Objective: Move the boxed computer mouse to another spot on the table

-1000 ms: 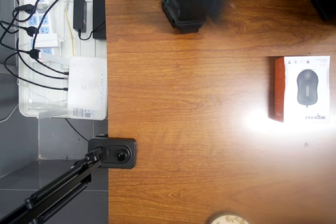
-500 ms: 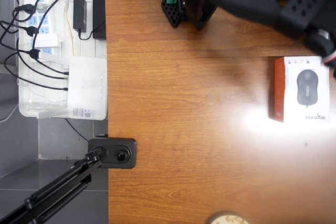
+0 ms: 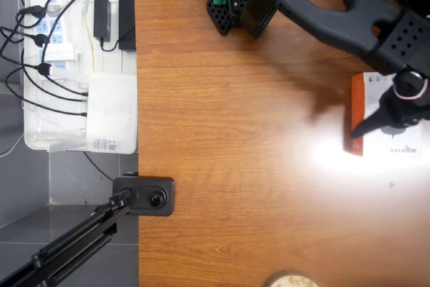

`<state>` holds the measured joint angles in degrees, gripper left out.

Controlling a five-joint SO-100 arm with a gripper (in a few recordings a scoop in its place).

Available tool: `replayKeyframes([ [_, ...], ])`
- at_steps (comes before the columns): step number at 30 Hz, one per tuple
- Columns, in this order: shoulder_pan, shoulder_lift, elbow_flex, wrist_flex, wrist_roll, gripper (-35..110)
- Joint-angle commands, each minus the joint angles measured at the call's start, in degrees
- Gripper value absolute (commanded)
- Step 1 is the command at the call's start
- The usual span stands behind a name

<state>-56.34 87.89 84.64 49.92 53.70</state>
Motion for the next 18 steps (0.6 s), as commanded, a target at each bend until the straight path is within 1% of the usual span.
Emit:
replayKeyframes([
  [1, -1.76, 1.23, 0.62, 0.35, -1.14, 72],
  [4, -2.55, -2.55, -1.32, -0.35, -0.88, 69],
  [7, -3.43, -8.70, -9.14, -0.62, -1.23, 66],
  [9, -3.78, -12.92, -15.03, 0.09, -0.97, 67],
  [14, -4.48, -18.98, -24.08, 4.04, -2.02, 74],
  [18, -4.48, -22.32, -26.81, 4.31, -2.02, 93],
])
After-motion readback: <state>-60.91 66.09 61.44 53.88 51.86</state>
